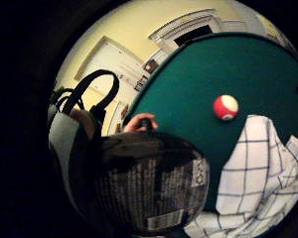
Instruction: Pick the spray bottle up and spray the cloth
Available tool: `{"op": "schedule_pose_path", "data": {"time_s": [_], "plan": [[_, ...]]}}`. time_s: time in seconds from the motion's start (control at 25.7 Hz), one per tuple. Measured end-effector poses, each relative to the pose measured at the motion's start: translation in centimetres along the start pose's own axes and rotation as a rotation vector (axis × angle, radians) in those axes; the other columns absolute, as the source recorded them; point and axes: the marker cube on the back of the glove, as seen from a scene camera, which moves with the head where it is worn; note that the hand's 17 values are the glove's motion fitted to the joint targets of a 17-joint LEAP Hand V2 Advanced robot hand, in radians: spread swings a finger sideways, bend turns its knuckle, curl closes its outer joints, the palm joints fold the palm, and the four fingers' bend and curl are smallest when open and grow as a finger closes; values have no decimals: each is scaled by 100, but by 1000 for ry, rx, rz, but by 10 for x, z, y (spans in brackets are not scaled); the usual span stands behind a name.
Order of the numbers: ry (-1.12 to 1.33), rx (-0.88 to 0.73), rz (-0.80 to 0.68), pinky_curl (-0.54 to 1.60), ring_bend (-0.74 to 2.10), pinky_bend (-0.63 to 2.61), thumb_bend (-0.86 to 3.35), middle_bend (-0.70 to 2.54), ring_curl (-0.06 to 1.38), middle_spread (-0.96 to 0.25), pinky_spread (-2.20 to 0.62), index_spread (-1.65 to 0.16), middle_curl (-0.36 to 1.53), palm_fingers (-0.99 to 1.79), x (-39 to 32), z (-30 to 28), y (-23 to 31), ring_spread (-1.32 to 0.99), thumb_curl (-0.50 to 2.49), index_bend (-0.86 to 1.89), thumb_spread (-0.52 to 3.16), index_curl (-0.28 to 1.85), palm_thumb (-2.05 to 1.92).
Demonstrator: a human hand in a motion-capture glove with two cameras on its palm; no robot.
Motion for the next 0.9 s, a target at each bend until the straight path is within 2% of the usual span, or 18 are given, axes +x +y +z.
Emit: {"op": "schedule_pose_path", "data": {"time_s": [0.35,0.9], "plan": [[-75,77,40,41,70,45,-3,71,49,-16,-25,-23,57,136,63,51,-12,-19,80,35,46,63,94],[-117,128,33,41,72,45,-3,72,50,-16,-27,-23,57,138,72,82,-50,-19,81,36,45,64,94]]}}
